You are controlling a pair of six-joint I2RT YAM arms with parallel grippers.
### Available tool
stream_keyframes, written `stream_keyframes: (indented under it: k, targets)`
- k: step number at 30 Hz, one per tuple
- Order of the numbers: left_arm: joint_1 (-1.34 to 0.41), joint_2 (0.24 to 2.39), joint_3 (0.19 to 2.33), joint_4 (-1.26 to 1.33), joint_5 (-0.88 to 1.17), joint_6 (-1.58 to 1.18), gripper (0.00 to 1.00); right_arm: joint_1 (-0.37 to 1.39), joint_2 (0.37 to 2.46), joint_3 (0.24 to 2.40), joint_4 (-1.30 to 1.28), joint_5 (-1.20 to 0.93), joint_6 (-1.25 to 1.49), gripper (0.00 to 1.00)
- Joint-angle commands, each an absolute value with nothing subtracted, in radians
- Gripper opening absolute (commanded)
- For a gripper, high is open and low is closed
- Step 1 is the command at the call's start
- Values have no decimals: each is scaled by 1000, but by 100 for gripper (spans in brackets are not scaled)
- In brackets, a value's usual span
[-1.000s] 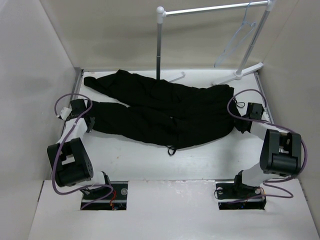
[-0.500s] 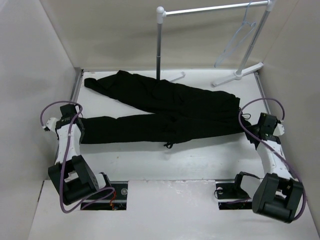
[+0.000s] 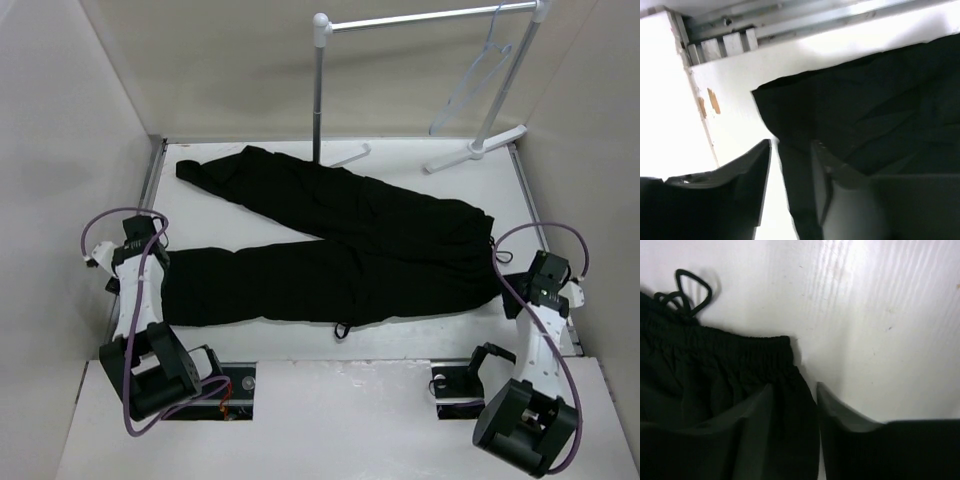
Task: Place the trousers on the hanger
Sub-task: Flatten out the trousers at the center of the board.
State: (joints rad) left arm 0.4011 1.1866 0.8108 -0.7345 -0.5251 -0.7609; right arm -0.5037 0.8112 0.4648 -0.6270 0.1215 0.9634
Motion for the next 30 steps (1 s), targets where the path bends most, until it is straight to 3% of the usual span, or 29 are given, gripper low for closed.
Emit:
stream_keyframes:
  k: [1, 4, 9, 11, 14, 15, 16, 23, 26, 30]
  targets:
    - [361, 1149, 900, -735, -572, -761, 44, -499, 808, 583, -627, 163, 936, 62]
    - [279, 1128, 978, -697, -551, -758, 52, -450, 821, 675, -637, 161, 911, 79]
    - [153, 1196, 1083, -641, -491, -749, 54, -320, 841, 798, -609, 126, 853, 79]
    - [124, 1250, 1098, -624, -448, -747, 54, -240, 839, 808, -575, 75, 833, 71]
    - [91, 1324, 1086, -585, -399, -749, 51, -41, 833, 775, -508, -33, 825, 28]
    - [88, 1341, 1072, -568, -385, -750, 51, 37, 838, 759, -490, -72, 828, 17]
    - [88, 1354, 1056, -554, -376, -750, 50, 103, 842, 749, -477, -87, 828, 14]
    - [162, 1370, 989, -479, -364, -756, 48, 586, 879, 646, -378, -75, 868, 13]
    - [147, 1357, 1061, -430, -347, -765, 47, 668, 905, 623, -328, -71, 868, 13]
    - [113, 1514, 1254, -459, -304, -769, 47, 686, 959, 618, -316, -80, 839, 15]
